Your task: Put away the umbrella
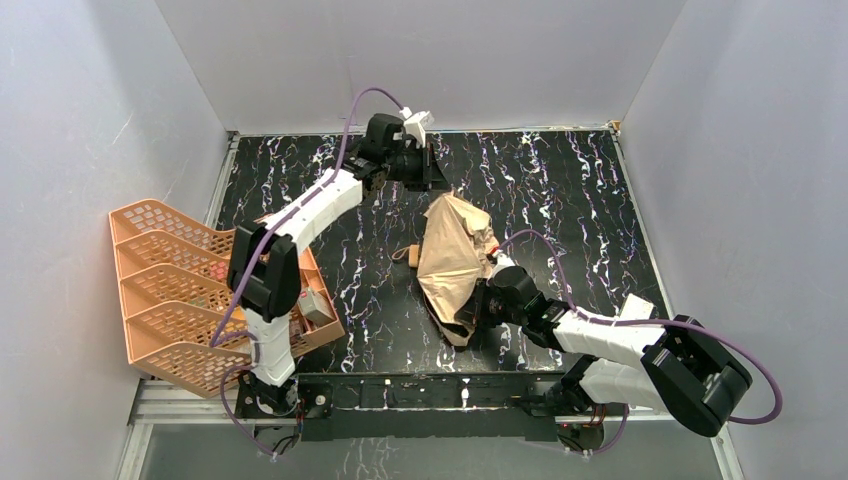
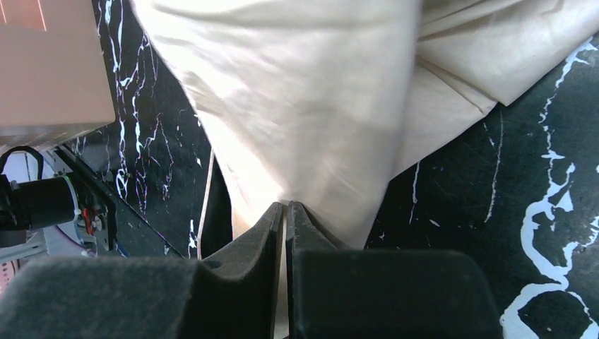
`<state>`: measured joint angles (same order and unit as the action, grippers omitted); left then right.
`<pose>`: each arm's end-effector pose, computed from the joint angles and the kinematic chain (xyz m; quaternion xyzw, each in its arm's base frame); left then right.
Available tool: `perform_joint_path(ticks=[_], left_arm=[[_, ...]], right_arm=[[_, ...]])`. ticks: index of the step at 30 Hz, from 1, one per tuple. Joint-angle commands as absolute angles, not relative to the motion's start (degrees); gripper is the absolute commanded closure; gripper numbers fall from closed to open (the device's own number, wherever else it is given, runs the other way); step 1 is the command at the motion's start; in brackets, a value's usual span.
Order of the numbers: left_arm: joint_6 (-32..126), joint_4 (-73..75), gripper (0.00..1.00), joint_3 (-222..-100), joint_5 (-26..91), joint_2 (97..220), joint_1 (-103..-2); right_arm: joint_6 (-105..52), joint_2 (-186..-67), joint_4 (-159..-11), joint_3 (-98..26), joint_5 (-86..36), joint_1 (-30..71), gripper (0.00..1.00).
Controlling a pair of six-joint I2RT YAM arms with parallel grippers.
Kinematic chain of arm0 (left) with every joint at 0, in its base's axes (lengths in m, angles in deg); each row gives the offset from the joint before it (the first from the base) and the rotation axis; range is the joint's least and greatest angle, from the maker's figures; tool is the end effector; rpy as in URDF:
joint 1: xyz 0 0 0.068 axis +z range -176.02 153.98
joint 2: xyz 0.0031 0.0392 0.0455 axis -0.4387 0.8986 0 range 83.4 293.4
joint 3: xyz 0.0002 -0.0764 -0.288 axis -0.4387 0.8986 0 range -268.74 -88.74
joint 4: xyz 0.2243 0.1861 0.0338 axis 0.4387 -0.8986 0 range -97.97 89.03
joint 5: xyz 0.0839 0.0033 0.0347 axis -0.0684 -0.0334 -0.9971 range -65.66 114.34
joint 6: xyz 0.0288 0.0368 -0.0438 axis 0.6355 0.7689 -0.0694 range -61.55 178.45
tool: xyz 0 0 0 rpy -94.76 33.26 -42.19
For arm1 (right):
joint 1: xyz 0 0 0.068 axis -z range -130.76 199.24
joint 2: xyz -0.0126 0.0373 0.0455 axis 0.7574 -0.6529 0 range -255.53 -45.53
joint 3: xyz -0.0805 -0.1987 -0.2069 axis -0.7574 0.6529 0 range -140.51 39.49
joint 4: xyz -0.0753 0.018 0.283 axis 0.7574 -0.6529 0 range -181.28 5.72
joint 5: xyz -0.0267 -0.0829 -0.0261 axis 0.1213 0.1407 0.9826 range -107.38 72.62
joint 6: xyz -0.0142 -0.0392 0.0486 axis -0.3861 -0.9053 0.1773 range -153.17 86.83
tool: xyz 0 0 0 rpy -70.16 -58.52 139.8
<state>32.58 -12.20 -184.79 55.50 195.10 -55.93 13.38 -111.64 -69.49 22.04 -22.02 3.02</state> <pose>0.4343 -0.2793 0.3128 0.1694 0.8153 -0.4381 0.3386 0.1592 0.1719 0.1400 -0.0165 0.8818 0.3650 0.2984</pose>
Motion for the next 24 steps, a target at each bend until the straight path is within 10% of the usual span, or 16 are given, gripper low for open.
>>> perform_joint_path(ticks=[1,14,24], left_arm=[[33.5,-12.4,0.97,-182.7,56.6,186.0,-57.2],[32.9,-5.8,0.94,-155.2,39.7,164.7,-70.0],[24.4,7.3,0.63,-133.5,31.8,153.5,-79.0]], right_arm=[[13.0,-111.1,-68.3,20.2,-21.0,2.7,0.86],[9.0,-101.0,-73.4,15.7,-22.8,2.7,0.73],[8.4,-87.9,-90.7,13.8,-12.1,2.7,0.73]])
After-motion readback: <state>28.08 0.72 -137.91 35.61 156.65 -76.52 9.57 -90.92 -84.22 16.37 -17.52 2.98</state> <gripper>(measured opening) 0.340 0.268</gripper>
